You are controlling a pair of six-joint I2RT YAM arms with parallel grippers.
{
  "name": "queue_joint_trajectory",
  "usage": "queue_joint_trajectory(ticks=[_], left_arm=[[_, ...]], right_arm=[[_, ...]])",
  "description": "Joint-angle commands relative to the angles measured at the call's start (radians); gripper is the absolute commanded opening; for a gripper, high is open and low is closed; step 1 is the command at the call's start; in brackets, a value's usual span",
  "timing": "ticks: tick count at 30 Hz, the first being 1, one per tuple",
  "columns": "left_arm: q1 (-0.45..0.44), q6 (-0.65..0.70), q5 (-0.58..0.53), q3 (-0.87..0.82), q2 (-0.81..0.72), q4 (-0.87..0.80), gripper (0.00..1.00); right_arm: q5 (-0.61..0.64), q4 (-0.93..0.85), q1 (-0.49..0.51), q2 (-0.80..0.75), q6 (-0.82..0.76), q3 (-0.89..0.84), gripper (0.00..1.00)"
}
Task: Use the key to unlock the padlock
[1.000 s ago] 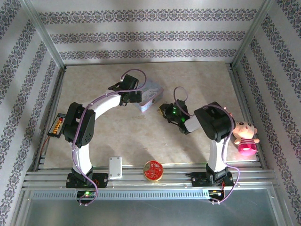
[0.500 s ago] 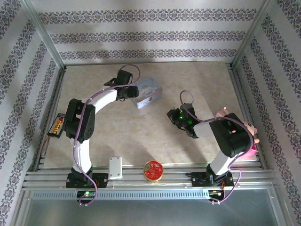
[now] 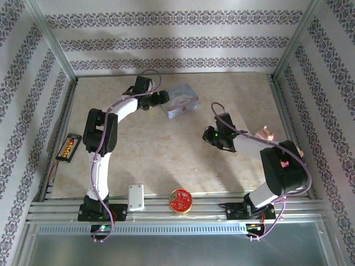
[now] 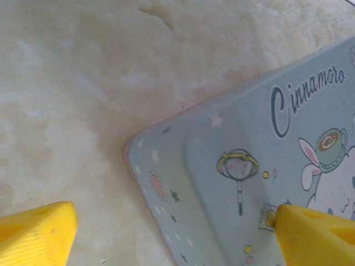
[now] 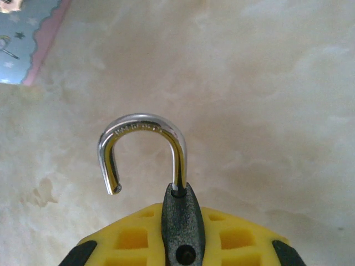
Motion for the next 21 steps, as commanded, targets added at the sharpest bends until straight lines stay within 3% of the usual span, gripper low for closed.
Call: queue_joint_trajectory(ticks=[1, 6, 10, 21], left_arm=[[0.028, -0.028, 0.03, 0.016, -0.035, 0.038, 0.98], [0.052, -0.009, -0.027, -0.087, -0.168, 0.042, 0.99], [0.064, 0.008, -0.107, -0.232, -0.315, 0.046, 0.99], [0.08, 0.088, -0.474, -0.643, -0.73, -0.019, 0.99]], right_arm=[[-0.07, -0.143, -0.033, 0.031, -0.125, 0.057, 0.0], [-0.147, -0.26, -0.083, 0.106, -0.238, 0.156, 0.0], [-0.224, -0.364, -0.11, 0.205, -0.346, 0.258, 0.07], [-0.201, -0.428, -0.152, 0.323, -0.389, 0.347, 0.24]])
